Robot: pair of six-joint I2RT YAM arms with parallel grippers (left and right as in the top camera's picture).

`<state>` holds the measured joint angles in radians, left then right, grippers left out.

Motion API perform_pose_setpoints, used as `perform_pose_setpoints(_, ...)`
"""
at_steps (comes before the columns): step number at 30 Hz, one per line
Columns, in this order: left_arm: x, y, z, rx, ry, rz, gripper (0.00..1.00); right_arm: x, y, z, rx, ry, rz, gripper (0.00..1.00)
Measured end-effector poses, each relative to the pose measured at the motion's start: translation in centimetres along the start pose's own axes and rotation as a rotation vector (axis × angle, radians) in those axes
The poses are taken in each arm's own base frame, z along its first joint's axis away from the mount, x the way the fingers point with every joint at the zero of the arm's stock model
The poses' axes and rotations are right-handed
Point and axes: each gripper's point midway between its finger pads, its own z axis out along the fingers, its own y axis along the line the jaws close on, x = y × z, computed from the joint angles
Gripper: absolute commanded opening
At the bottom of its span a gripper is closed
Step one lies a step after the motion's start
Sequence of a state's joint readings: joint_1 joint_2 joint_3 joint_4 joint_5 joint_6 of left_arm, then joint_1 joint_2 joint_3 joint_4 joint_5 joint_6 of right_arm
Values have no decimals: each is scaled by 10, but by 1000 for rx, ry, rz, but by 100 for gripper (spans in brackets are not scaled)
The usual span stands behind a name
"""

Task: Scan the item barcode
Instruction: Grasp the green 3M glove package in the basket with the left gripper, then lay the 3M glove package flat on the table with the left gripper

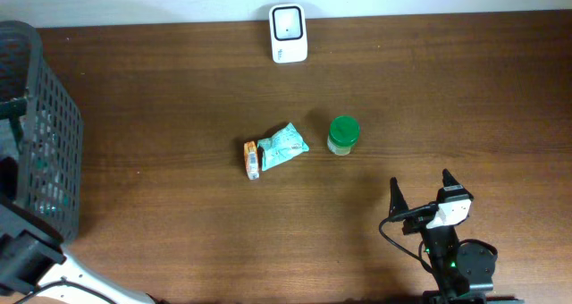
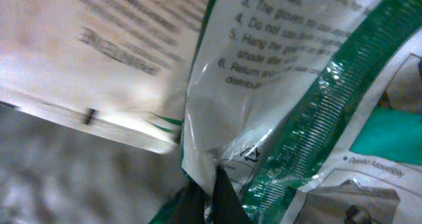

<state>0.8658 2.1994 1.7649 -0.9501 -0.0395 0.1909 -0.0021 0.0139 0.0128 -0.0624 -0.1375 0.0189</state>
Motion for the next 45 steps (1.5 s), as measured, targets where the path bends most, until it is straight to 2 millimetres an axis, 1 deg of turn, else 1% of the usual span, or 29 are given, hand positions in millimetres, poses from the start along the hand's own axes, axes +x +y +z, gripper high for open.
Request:
perform_pose_setpoints(1,0,-5,-1,14,4,5,0,0,0,0,0,0,0,98)
perform_pose_setpoints(3,-7,-21,-11,43,-21,32,0,0,0,0,0,0,0,98)
perform_pose_setpoints(4,-13,-29,-22,52,-51,45,0,0,0,0,0,0,0,98)
perform_pose_setpoints(6,-29,-43,-58,65,-147,53,0,0,0,0,0,0,0,98)
perform_pose_setpoints(7,-38,-49,-87,67,-219,55,0,0,0,0,0,0,-1,98)
perform_pose_setpoints(9,-55,-56,-153,68,-389,53,0,0,0,0,0,0,0,98)
perform_pose_setpoints(10,-58,-58,-188,68,-470,53,0,0,0,0,0,0,0,98)
perform_pose_setpoints(11,-58,-59,-207,69,-514,51,0,0,0,0,0,0,-1,98)
perform_pose_setpoints(12,-57,-59,-232,71,-569,38,0,0,0,0,0,0,0,98)
perform_pose_setpoints(13,-53,-59,-262,76,-636,17,0,0,0,0,0,0,0,98)
perform_pose_setpoints(15,-46,-58,-300,89,-724,-15,0,0,0,0,0,0,0,98)
perform_pose_setpoints(17,-39,-60,-323,99,-770,-28,0,0,0,0,0,0,0,98)
perform_pose_setpoints(19,-32,-70,-343,119,-814,-19,0,0,0,0,0,0,0,98)
perform_pose_setpoints(21,-24,-89,-360,161,-845,17,0,0,0,0,0,0,0,98)
perform_pose_setpoints(23,-6,-124,-369,244,-829,91,0,0,0,0,0,0,0,98)
perform_pose_setpoints(24,3,-142,-370,281,-810,129,0,0,0,0,0,0,0,98)
perform_pose_setpoints(25,10,-153,-370,307,-791,157,0,0,0,0,0,0,0,98)
perform_pose_setpoints(28,39,-210,-365,407,-707,289,0,0,0,0,0,0,-1,98)
perform_pose_setpoints(30,56,-238,-358,451,-661,361,0,0,0,0,0,0,0,98)
perform_pose_setpoints(31,64,-247,-352,461,-631,384,0,0,0,0,0,0,0,98)
perform_pose_setpoints(32,80,-264,-333,478,-561,425,0,0,0,0,0,0,0,98)
perform_pose_setpoints(34,95,-278,-309,490,-490,441,0,0,0,0,0,0,-1,98)
perform_pose_setpoints(36,113,-290,-261,493,-376,409,0,0,0,0,0,0,-1,98)
perform_pose_setpoints(38,127,-292,-216,484,-288,337,0,0,0,0,0,-1,0,98)
perform_pose_setpoints(39,124,-295,-206,499,-285,267,0,0,0,0,0,0,0,98)
perform_pose_setpoints(40,143,-291,-171,475,-201,219,0,0,0,0,0,0,0,98)
perform_pose_setpoints(41,146,-292,-156,483,-191,160,0,0,0,0,0,0,-1,98)
perform_pose_setpoints(43,151,-295,-133,497,-181,83,0,0,0,0,0,0,0,98)
perform_pose_setpoints(45,172,-300,-107,500,-137,34,0,0,0,0,0,0,0,98)
